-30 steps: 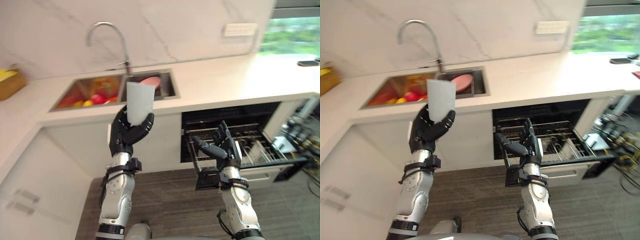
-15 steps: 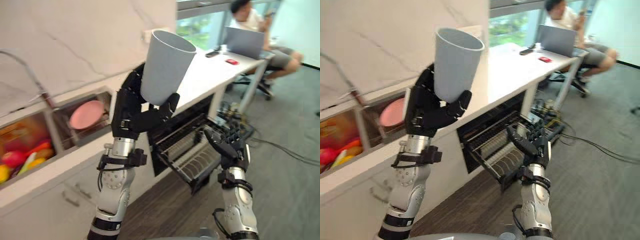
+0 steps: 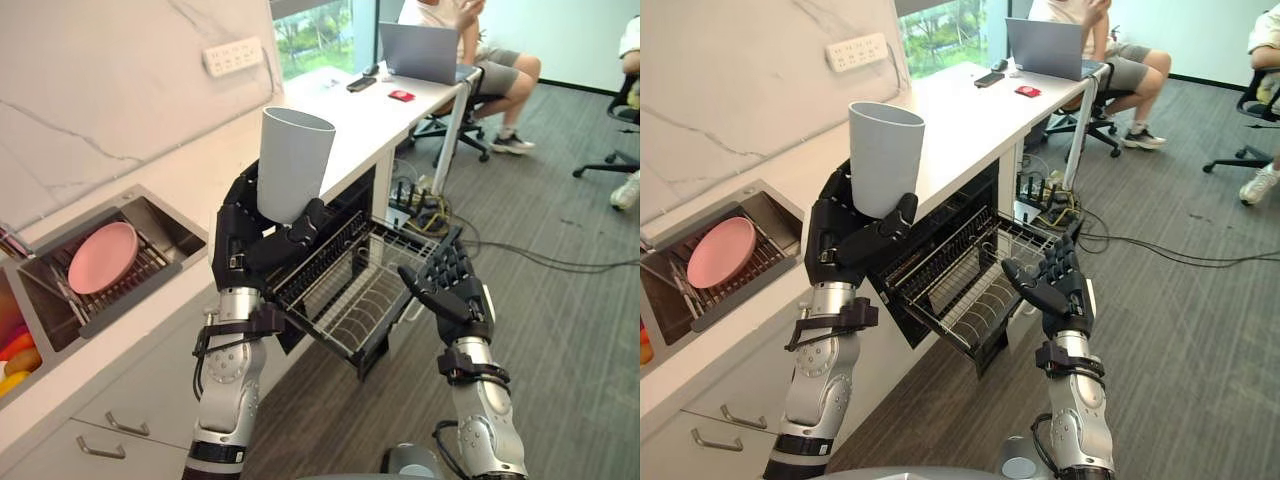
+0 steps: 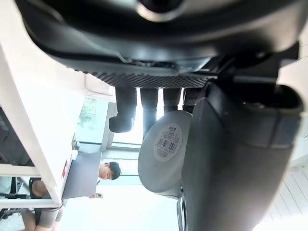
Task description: Walk over to the sink, pick up the cup, carry it to the dishwasher, place the cup inside the dishwasher, then close the dishwasher door
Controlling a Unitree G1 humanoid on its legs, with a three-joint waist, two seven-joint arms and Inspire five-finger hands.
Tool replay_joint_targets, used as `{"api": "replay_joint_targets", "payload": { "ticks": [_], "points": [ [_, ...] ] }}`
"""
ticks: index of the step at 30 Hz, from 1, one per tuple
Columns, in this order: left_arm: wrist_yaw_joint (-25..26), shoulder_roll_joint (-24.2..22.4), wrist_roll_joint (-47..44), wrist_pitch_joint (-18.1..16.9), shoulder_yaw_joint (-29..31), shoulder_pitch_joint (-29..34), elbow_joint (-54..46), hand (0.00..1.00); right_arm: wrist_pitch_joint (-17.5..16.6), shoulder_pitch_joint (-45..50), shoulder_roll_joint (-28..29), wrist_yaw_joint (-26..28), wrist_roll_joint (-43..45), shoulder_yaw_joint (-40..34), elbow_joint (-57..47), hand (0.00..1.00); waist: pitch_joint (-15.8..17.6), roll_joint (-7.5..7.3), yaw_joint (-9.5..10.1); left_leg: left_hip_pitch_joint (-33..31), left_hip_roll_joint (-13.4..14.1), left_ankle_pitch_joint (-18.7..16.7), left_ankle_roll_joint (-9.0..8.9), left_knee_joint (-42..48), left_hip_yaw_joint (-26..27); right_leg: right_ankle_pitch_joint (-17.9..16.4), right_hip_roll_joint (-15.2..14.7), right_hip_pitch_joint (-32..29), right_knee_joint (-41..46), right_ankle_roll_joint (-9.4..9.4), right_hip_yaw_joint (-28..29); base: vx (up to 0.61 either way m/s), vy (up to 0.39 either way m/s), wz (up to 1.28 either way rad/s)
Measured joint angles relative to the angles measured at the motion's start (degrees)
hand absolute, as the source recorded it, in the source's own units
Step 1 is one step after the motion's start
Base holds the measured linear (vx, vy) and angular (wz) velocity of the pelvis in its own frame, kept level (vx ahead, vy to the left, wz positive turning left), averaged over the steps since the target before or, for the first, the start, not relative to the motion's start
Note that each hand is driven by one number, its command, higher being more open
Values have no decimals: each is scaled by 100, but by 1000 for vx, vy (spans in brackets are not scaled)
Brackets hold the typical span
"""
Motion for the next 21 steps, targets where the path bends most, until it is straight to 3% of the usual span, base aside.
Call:
{"api": "replay_joint_targets", "payload": {
  "ticks": [1,2,3,7,9,10,11,12,15,21],
  "points": [
    [2,3,0,6,-16,53,30,0,33,0,6,14,30,-4,-10,100,14,49,23,-479,353,14,-30,1209,-116,-21,145,194,-84,-90,-54,198,-85,-3],
    [13,-15,-3,29,10,233,42,0,59,18,4,56,33,48,-24,100,29,20,119,-828,542,89,-156,1993,-235,29,215,414,-231,-69,24,202,-83,-24],
    [15,-20,-3,36,14,319,46,0,59,20,10,104,34,62,-44,100,41,3,172,-849,518,75,-180,1964,-286,34,217,514,-289,-61,95,219,-64,-54],
    [11,-20,33,40,-35,660,95,0,7,-70,-13,213,33,38,-108,100,33,-57,250,-971,103,176,-69,466,-688,128,-9,956,-736,98,514,246,84,-55],
    [30,-21,57,39,-35,666,92,0,8,-147,-121,236,33,78,-107,100,1,-7,269,-931,-20,825,-50,-462,-1028,202,-105,941,-857,254,746,166,185,-65],
    [29,-57,55,43,-44,668,91,0,8,-154,-250,253,34,111,-109,100,-74,104,261,-854,2,1859,-78,-926,-1119,252,-95,935,-974,412,870,186,276,-50],
    [34,-95,55,44,-51,665,98,0,15,-155,-315,257,36,111,-93,100,-153,166,240,-700,-38,1827,-280,-1170,-1087,289,-126,954,-1079,534,948,177,292,-38],
    [49,-75,55,42,-52,635,98,0,13,-152,-300,258,45,109,-96,100,-187,25,193,-549,-251,1914,-201,-1572,-998,401,-292,1001,-1297,690,955,149,288,-15],
    [155,56,50,68,-69,560,101,0,12,-164,-93,263,151,159,-101,100,-235,-193,196,-517,-599,2063,-22,-2012,-962,758,-551,1148,-1907,907,816,75,215,10],
    [-86,52,34,243,20,558,88,0,120,-352,133,291,200,389,-101,100,-251,-217,263,-458,-780,2279,55,-2473,-1056,960,-607,1241,-2245,972,472,28,46,13]
  ]
}}
